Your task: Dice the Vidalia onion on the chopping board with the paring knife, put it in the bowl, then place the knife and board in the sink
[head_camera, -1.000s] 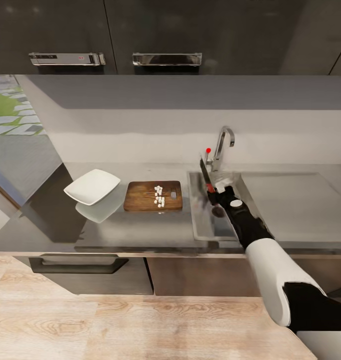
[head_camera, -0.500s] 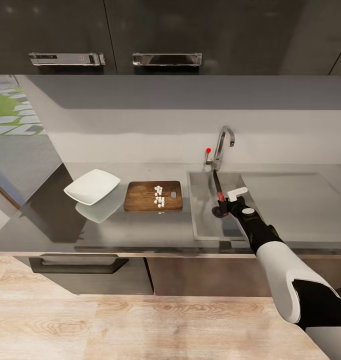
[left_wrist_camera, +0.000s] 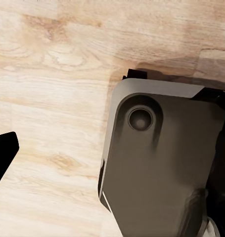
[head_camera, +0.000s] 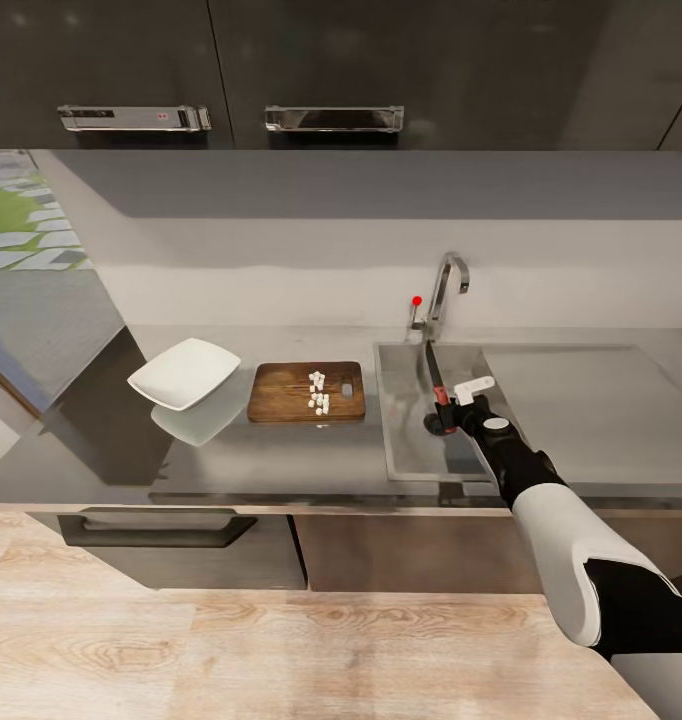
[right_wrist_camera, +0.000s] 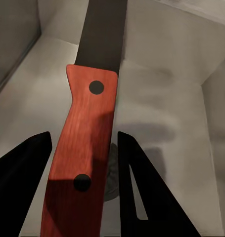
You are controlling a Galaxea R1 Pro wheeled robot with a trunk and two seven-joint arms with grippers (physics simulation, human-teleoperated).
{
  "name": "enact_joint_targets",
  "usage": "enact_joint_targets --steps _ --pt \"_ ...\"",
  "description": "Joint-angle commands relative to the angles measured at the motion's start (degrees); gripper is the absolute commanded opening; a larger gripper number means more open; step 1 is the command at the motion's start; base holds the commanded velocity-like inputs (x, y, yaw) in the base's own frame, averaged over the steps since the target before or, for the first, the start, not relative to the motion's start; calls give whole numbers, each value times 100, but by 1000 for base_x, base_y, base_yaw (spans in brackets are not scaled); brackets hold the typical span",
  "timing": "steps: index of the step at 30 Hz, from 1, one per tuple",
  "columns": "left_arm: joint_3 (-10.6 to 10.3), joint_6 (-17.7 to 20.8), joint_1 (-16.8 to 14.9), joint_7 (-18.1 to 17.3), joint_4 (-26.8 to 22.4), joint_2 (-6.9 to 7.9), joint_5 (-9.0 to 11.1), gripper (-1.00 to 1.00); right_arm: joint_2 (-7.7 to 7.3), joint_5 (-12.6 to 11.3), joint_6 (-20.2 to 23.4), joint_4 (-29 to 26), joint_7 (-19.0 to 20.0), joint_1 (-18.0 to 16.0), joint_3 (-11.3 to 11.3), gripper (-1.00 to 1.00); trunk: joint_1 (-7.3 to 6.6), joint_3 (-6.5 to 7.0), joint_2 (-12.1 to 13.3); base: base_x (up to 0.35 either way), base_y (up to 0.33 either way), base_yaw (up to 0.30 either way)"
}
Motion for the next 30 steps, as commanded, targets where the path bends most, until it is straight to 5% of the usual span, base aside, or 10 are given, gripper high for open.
enact_joint_targets --steps 1,19,30 --pt "-48 -34 -9 4 22 -3 32 100 5 55 21 -14 61 -3 -42 -100 3 -9 -10 0 0 0" --pt "-48 -34 -9 4 18 -3 32 100 14 50 7 11 42 -4 -40 -100 3 -9 -10 0 0 0" --pt "-48 -34 -9 4 17 -3 32 100 59 53 30 613 -9 -4 -40 -100 3 -9 -10 1 0 0"
